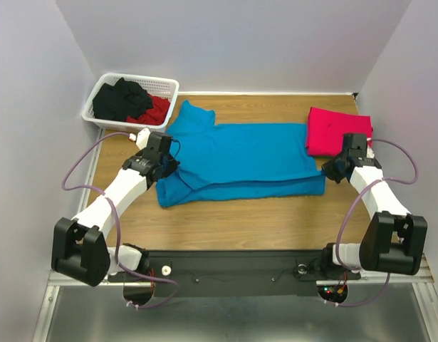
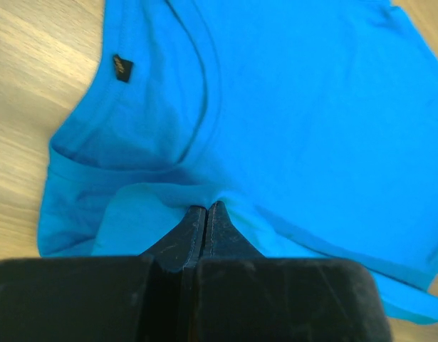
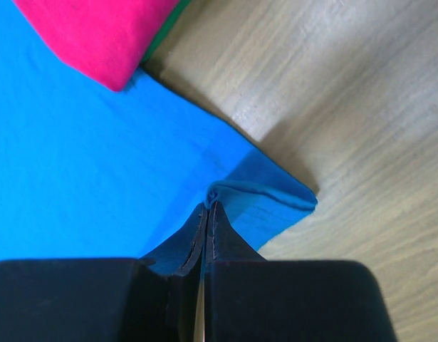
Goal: Fold and stack the t-shirts
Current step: Fold the tshirt
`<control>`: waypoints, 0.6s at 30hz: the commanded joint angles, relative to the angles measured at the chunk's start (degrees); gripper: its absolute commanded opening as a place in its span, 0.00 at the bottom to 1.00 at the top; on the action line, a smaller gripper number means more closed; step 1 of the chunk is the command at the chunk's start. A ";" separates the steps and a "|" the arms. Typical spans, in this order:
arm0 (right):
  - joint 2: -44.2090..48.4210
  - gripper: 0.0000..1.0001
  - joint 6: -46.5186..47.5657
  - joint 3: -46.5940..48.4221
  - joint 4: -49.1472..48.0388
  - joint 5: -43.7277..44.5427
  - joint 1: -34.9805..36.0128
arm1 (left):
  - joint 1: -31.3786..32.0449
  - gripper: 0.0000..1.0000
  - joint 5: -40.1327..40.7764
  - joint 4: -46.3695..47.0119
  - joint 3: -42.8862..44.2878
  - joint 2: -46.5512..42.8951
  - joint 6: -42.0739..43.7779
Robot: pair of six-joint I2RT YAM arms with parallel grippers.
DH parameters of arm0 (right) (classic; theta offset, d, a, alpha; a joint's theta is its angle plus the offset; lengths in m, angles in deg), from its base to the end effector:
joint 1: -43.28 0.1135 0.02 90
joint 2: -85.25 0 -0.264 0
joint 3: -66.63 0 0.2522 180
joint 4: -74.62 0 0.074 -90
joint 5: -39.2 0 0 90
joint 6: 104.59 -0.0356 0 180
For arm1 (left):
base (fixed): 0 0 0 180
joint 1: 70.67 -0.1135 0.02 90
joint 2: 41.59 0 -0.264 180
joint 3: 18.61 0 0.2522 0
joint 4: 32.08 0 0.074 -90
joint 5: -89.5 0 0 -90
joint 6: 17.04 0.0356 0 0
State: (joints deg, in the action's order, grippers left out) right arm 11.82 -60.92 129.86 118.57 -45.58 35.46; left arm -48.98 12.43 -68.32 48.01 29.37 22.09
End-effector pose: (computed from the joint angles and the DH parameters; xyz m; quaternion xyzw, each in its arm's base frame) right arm 0.2542 -0.0382 0.2332 0.4451 0.8399 0.0605 0.3045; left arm 0.2519 -0.0916 0.2733 -0.2729 0.8617 -0.1633 0.3954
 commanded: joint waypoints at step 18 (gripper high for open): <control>-14.36 0.02 6.06 7.48 -11.47 -2.65 -0.01 | -8.42 0.00 -10.10 13.69 12.34 21.58 17.81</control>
State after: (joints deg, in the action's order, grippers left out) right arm -0.46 -58.32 133.82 111.30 -46.46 35.46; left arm -56.91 5.33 -58.02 55.42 48.52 34.51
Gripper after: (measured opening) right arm 0.013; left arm 0.033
